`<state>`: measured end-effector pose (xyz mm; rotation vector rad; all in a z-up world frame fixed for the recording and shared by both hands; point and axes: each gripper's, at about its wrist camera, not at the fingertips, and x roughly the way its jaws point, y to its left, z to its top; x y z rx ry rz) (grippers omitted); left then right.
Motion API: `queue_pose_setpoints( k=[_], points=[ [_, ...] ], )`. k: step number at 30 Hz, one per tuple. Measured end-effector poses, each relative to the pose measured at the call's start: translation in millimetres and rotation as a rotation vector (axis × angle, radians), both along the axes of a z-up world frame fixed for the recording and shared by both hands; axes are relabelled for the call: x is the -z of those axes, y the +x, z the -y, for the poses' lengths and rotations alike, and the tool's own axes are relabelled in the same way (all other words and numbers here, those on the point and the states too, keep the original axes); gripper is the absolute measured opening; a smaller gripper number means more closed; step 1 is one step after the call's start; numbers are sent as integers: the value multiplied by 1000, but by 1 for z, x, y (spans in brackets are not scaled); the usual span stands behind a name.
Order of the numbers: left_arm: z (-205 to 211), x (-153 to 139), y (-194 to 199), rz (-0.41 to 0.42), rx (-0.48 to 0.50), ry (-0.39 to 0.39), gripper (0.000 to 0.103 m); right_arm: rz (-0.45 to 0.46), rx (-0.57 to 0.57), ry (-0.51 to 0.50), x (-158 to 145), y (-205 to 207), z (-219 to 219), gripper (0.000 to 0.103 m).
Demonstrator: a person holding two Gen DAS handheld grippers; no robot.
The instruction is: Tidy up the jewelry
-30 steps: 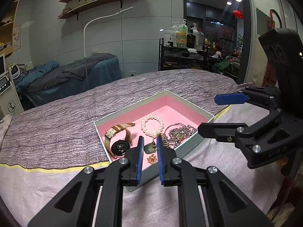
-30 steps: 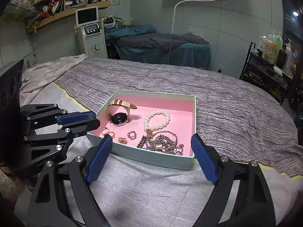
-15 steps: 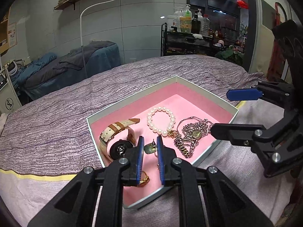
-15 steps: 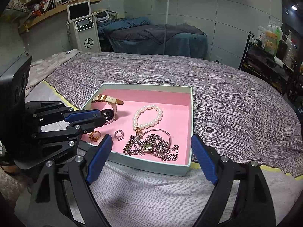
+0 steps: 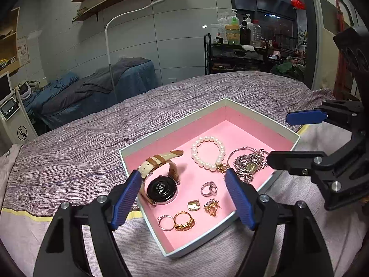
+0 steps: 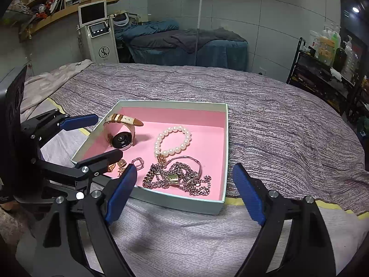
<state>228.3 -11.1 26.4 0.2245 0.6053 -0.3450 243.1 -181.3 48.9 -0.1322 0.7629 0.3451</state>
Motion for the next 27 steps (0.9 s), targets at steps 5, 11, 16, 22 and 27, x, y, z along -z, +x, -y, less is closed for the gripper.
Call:
queue_pose_setpoints(
  k=[5, 11, 16, 22, 27],
  points=[
    [-14, -7, -12, 29, -68, -44, 97, 21, 18, 0, -3, -7, 3, 84],
    [-30, -15, -42, 64, -131, -103, 97, 74, 57, 35, -11, -29, 10, 86],
    [-33, -18, -75, 98, -189, -144, 97, 125, 73, 59, -16, -56, 10, 90],
    [-24, -16, -109, 105, -216, -155, 97, 175, 68, 75, -13, -97, 7, 91],
    [-20, -14, -139, 181, -256, -155, 97, 242, 77, 54, -12, -131, 4, 91]
  ],
)
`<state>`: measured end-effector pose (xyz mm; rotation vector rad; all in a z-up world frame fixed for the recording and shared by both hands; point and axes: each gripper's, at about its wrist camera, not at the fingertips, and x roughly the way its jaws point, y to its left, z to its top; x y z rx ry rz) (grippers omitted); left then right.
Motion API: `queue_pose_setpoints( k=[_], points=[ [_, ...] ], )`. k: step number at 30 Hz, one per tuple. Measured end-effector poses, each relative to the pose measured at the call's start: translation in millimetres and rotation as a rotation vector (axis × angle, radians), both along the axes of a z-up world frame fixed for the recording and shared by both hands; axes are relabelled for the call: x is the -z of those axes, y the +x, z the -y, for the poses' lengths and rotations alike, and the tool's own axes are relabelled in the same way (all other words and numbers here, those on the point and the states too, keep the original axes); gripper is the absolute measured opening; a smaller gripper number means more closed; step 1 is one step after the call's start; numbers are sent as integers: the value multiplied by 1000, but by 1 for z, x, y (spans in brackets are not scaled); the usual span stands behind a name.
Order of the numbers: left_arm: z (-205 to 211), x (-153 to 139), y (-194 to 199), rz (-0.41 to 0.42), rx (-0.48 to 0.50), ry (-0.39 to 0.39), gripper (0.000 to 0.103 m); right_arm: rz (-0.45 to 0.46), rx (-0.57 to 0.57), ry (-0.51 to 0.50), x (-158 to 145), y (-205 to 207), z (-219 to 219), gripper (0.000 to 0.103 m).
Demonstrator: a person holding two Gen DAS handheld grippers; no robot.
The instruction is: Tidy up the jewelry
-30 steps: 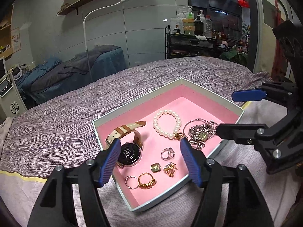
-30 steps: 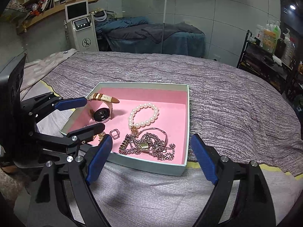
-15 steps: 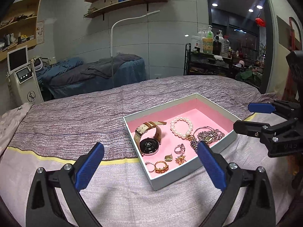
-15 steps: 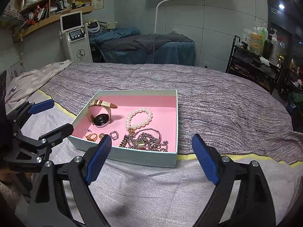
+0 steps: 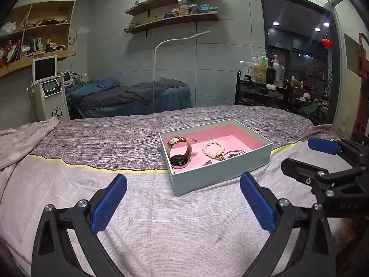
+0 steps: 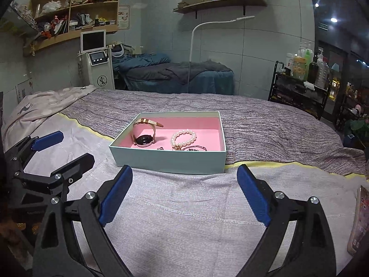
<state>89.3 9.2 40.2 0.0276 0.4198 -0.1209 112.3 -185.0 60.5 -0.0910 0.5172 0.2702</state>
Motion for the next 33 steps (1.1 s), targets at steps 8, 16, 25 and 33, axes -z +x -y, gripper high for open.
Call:
queue_pose_setpoints(
  k=[8, 16, 25, 33],
  points=[
    [4, 11, -42, 46, -86, -27, 97, 23, 40, 28, 12, -47, 4, 95],
    [6, 13, -66, 42, -110, -45, 97, 50, 81, 42, 13, -79, 8, 95],
    [5, 13, -73, 46, -130, -48, 97, 96, 111, 27, 9, -91, 12, 95],
    [4, 13, -72, 54, -147, -36, 97, 98, 109, 34, 8, -93, 13, 95]
  ],
)
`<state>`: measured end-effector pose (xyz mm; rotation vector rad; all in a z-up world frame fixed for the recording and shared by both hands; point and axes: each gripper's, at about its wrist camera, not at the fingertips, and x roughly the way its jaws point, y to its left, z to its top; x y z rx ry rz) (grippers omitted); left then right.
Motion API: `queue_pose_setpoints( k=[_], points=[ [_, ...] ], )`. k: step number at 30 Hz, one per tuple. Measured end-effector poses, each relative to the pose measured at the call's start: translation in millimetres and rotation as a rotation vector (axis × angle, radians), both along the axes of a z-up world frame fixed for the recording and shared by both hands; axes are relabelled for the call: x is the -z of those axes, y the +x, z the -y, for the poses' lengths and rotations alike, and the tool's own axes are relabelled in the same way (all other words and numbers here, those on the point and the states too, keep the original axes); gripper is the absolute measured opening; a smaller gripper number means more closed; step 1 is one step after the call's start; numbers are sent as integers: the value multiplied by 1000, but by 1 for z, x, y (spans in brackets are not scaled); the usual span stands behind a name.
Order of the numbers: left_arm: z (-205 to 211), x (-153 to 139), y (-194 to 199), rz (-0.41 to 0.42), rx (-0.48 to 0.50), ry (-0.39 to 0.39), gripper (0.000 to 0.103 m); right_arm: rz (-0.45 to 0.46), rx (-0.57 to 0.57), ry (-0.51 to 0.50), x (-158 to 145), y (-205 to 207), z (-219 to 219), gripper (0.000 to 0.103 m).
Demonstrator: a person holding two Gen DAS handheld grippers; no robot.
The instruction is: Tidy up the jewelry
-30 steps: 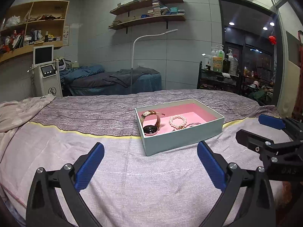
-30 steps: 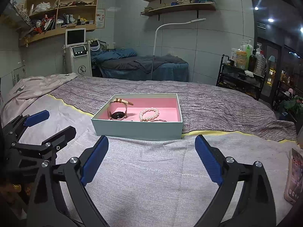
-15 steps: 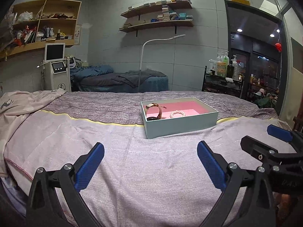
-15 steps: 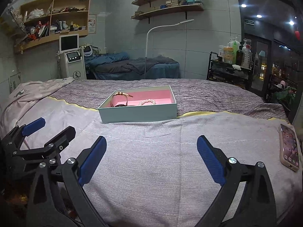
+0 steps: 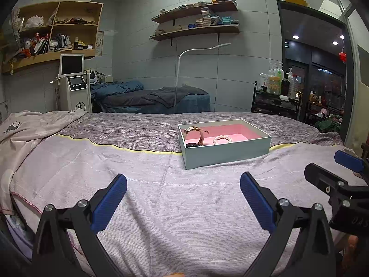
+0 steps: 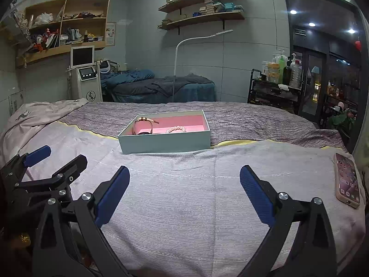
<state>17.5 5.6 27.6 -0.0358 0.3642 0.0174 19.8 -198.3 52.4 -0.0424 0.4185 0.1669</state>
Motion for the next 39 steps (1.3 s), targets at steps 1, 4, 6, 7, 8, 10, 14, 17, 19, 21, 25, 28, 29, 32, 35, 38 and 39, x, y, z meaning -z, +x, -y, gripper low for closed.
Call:
queue_pose_setpoints(
  k=[1, 4, 6, 7, 8, 10, 14, 17, 19, 21, 25, 28, 29, 32, 35, 38, 39],
  points=[
    [0, 0, 0, 1, -3, 1, 97, 0, 0, 1, 0, 0, 0, 95],
    [-1, 0, 0, 1, -8, 6, 97, -5, 1, 3, 1, 0, 0, 95],
    [-1, 0, 0, 1, -9, 9, 97, -5, 4, 1, 0, 0, 0, 95],
    [-1, 0, -1, 1, -9, 10, 97, -4, 4, 0, 0, -1, 0, 95],
    [-1, 0, -1, 1, -12, 10, 97, -2, 6, 0, 0, -1, 0, 95],
    [-2, 0, -1, -1, -19, 10, 97, -2, 6, -1, 0, 0, 1, 95],
    [-4, 0, -1, -6, -32, 13, 97, -1, 14, -1, -1, 0, 2, 95],
    [-4, 0, -1, -8, -35, 12, 97, -1, 18, 1, 0, 1, 4, 95],
    [-5, 0, 0, -11, -35, 11, 97, -7, 19, 5, 1, 1, 5, 95],
    [-5, 0, 0, -11, -36, 10, 97, -7, 19, 5, 0, 3, 4, 95],
    [-6, 0, 0, -10, -39, 12, 97, -6, 22, 3, 1, 3, 5, 95],
    [-8, 1, 1, -16, -40, 13, 97, -3, 25, 2, 1, 3, 6, 95],
    [-8, 2, 1, -18, -41, 11, 97, -2, 26, 1, 1, 3, 6, 95],
    [-10, 2, 0, -18, -46, 6, 97, -5, 27, 3, 1, 3, 7, 95],
    [-10, 1, -1, -17, -44, 8, 97, -2, 26, 2, 1, 2, 7, 95],
    [-8, 1, -1, -18, -41, 13, 97, -2, 24, 2, 2, 3, 6, 95],
    [-8, 1, -1, -19, -39, 13, 97, -5, 24, 2, 2, 3, 6, 95]
  ],
)
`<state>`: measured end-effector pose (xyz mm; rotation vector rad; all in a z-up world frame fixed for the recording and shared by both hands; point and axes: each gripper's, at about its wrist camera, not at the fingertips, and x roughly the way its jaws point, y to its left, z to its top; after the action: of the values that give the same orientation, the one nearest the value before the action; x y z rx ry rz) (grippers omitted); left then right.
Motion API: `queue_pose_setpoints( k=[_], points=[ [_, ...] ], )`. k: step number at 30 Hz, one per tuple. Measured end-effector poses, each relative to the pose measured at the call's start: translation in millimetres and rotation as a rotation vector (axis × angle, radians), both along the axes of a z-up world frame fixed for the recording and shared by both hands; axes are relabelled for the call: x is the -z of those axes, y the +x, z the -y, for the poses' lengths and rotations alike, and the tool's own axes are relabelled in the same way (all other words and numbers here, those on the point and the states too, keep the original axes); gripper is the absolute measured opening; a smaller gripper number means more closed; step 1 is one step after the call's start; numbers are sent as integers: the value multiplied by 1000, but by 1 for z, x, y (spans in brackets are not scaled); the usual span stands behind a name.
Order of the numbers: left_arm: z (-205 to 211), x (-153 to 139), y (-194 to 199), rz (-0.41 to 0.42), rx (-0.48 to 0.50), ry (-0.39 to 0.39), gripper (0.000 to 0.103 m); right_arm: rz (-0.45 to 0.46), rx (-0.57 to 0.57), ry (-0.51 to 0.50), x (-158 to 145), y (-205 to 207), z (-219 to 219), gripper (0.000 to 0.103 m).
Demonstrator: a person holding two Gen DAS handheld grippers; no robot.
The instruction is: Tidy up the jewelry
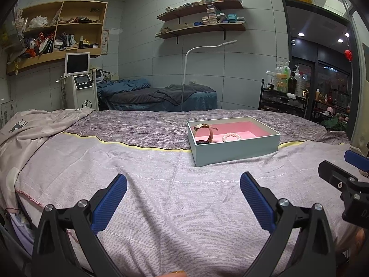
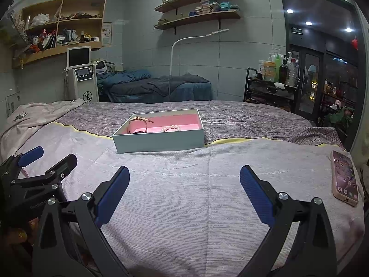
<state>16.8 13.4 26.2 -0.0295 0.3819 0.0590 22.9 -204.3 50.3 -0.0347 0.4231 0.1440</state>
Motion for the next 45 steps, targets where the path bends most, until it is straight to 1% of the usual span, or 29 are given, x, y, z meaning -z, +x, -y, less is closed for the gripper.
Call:
queue_pose_setpoints(
  k=[33, 45],
  points=[
    [-1, 2, -1, -13, 14, -11, 97, -5, 1, 0, 1, 1, -1, 95],
    [1, 0, -1, -5, 13, -3, 97, -1, -1, -2, 2, 1, -4, 95]
  ],
)
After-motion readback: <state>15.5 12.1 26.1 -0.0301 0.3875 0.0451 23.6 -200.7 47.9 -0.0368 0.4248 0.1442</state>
